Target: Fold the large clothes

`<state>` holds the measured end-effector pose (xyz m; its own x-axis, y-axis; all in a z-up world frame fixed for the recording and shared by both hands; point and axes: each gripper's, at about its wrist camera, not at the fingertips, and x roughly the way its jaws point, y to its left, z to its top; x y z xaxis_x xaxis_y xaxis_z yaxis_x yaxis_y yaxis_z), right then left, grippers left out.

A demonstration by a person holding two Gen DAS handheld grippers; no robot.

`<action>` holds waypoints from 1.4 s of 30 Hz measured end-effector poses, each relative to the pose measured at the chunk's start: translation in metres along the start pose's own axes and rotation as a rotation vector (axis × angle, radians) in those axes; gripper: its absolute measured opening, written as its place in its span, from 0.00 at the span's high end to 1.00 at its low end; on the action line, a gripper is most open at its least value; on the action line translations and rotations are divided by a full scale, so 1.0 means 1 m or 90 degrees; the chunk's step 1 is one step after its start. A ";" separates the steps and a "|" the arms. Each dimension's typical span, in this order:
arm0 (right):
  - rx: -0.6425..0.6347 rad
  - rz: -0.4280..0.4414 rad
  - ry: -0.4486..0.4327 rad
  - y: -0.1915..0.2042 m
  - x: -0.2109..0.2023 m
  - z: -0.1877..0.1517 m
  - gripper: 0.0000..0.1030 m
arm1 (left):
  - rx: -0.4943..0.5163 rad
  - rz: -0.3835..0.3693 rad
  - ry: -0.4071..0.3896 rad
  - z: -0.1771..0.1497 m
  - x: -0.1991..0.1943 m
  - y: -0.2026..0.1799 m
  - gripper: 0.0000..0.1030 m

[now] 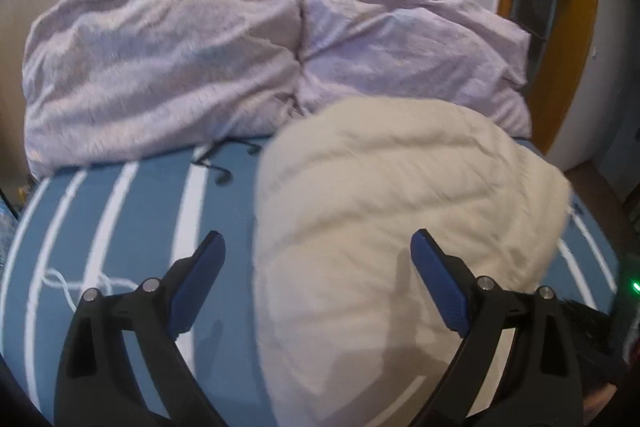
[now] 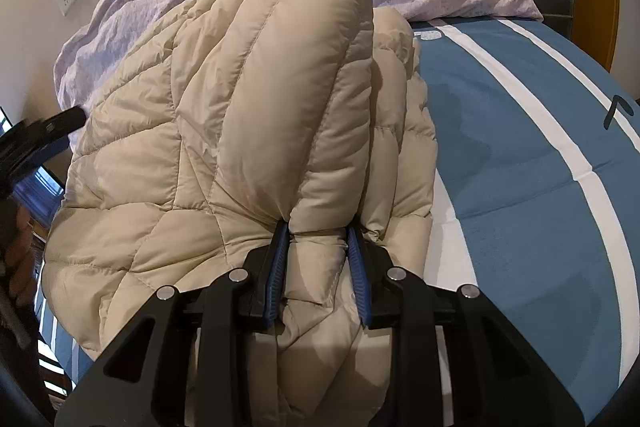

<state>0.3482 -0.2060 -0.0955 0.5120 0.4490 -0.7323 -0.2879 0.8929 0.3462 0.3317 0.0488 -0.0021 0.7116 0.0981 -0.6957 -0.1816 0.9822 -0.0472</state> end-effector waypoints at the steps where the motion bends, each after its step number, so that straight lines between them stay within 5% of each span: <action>1: 0.001 0.002 -0.001 0.000 0.000 0.000 0.72 | 0.002 0.014 -0.001 0.004 0.006 0.002 0.09; 13: 0.012 0.014 -0.009 -0.014 -0.006 0.004 0.71 | -0.063 -0.021 0.060 -0.019 0.074 -0.004 0.07; 34: -0.009 0.028 -0.160 0.037 -0.069 0.079 0.66 | -0.043 -0.004 0.066 -0.022 0.078 -0.009 0.05; 42: -0.039 0.042 -0.139 0.065 -0.050 0.099 0.66 | -0.039 0.003 0.063 -0.021 0.078 -0.012 0.04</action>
<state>0.3844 -0.1673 0.0213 0.6514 0.5095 -0.5622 -0.3727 0.8603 0.3479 0.3750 0.0416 -0.0708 0.6409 0.0830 -0.7631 -0.2276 0.9700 -0.0856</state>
